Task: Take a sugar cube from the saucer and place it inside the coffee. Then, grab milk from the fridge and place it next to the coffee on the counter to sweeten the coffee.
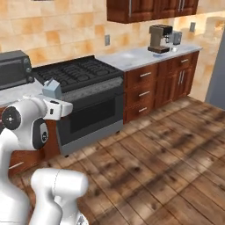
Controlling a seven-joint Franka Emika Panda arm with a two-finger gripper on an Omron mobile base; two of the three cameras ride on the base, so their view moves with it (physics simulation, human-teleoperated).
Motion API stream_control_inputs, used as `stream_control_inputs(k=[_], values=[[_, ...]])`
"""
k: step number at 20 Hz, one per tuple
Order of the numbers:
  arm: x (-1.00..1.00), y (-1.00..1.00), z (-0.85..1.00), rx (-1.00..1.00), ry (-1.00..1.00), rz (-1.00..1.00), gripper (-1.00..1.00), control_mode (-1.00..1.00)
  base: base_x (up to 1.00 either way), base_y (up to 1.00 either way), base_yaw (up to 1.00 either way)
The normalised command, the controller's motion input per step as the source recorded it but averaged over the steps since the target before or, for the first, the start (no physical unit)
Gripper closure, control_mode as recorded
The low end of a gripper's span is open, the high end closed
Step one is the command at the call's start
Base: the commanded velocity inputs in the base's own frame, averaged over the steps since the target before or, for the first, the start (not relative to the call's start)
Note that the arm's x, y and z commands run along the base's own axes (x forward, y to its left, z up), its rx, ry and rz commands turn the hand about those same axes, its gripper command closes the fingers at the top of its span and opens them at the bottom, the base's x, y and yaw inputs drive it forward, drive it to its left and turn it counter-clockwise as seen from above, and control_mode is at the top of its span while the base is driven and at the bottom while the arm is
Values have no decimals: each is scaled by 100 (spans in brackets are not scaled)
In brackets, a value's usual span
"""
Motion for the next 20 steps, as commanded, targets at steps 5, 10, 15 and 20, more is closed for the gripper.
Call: stream_control_inputs(k=[5,10,15,20], values=[[0,0,0,0,0,0,100,100,100,-100,-8],[0,0,0,0,0,0,100,100,100,-100,-5],[0,0,0,0,0,0,100,100,100,-100,-3],[0,0,0,0,0,0,100,100,100,-100,0]])
